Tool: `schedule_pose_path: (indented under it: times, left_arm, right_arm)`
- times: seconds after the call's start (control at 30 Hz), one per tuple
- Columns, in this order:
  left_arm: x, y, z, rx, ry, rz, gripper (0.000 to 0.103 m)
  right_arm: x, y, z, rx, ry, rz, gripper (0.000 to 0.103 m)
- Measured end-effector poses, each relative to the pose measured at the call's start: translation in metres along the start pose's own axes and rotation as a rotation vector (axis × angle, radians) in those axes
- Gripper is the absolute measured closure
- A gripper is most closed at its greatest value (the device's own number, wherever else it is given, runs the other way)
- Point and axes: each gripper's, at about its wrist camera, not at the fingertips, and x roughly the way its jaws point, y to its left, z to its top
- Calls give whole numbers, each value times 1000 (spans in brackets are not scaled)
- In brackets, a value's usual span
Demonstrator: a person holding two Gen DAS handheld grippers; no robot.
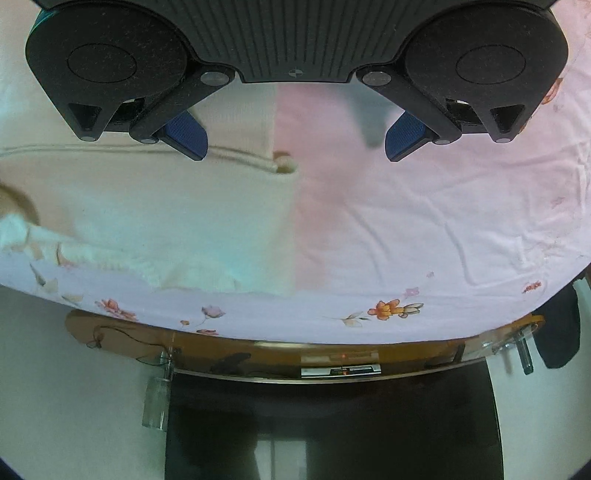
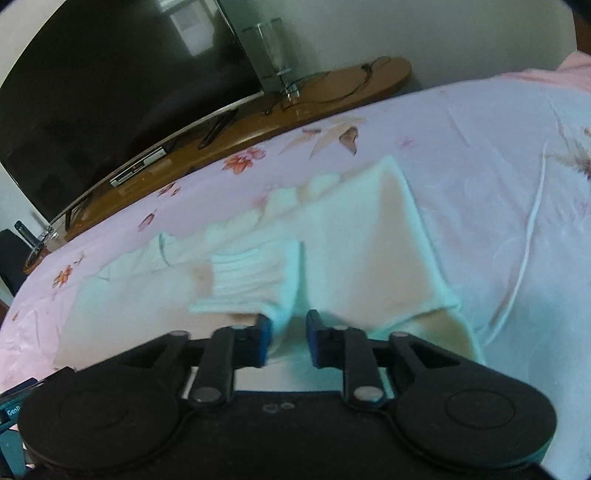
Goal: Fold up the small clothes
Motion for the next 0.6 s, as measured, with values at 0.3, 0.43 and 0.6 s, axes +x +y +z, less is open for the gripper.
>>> schedule_pose_path:
  times: [0.3,0.43,0.6]
  left_arm:
    - [15,20,6,-99,-7,49,2]
    - [9,23,6,-167,-63,61,2]
    - [16,24,4,-184,-24,50,23]
  right_arm:
    - [3,-8,10,19,-60,-58,80]
    - [3,-16,10,33,-60,-53,87]
    - [2,-17,13,-24,-83,-73,97]
